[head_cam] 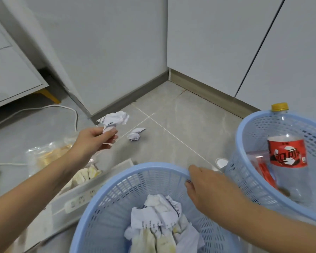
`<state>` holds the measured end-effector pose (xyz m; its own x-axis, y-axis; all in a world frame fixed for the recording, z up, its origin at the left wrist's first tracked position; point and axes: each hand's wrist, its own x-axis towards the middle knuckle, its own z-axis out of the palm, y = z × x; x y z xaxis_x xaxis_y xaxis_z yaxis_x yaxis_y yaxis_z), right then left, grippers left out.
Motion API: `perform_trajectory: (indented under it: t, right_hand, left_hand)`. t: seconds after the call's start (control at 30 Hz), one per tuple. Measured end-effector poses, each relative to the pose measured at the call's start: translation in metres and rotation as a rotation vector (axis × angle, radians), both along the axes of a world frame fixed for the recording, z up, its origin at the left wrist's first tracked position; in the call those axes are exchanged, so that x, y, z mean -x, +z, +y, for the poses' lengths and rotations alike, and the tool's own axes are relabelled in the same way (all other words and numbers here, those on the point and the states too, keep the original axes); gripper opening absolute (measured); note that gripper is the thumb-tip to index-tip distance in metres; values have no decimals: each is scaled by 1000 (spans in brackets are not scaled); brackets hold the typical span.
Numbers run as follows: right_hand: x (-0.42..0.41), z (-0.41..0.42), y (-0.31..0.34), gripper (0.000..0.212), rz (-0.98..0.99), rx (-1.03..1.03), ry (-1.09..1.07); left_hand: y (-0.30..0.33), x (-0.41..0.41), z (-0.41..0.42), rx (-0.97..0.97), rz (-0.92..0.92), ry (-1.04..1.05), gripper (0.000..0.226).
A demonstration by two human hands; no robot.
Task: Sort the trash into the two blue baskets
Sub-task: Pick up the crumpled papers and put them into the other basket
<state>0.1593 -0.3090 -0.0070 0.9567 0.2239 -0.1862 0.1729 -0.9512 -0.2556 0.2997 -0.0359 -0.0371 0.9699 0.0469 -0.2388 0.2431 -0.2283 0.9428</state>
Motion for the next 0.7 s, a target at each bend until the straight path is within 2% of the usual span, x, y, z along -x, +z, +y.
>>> perform_trajectory:
  t: [0.13, 0.2, 0.3, 0.43, 0.5, 0.57, 0.63, 0.7]
  right_hand:
    - [-1, -1, -2, 17, 16, 22, -13]
    - [0, -2, -4, 18, 2, 14, -14]
    - [-1, -3, -4, 19, -23, 22, 0]
    - [-2, -5, -3, 29, -20, 55, 24]
    - [-2, -5, -3, 26, -19, 63, 30]
    - [-1, -5, -2, 21, -21, 48, 30]
    - [-2, -6, -2, 19, -18, 33, 36]
    - [-1, -6, -3, 20, -6, 17, 28]
  left_hand:
    - [63, 48, -1, -110, 11, -278, 25]
    - [86, 69, -2, -179, 29, -511, 21]
    - [106, 97, -8, -160, 88, -827, 10]
    - [106, 123, -26, -268, 184, -1023, 5]
    - [104, 122, -31, -345, 180, -993, 17]
    - [105, 109, -34, -365, 134, -851, 18]
    - [102, 86, -35, -292, 83, -618, 14]
    - [90, 55, -34, -170, 105, -382, 16]
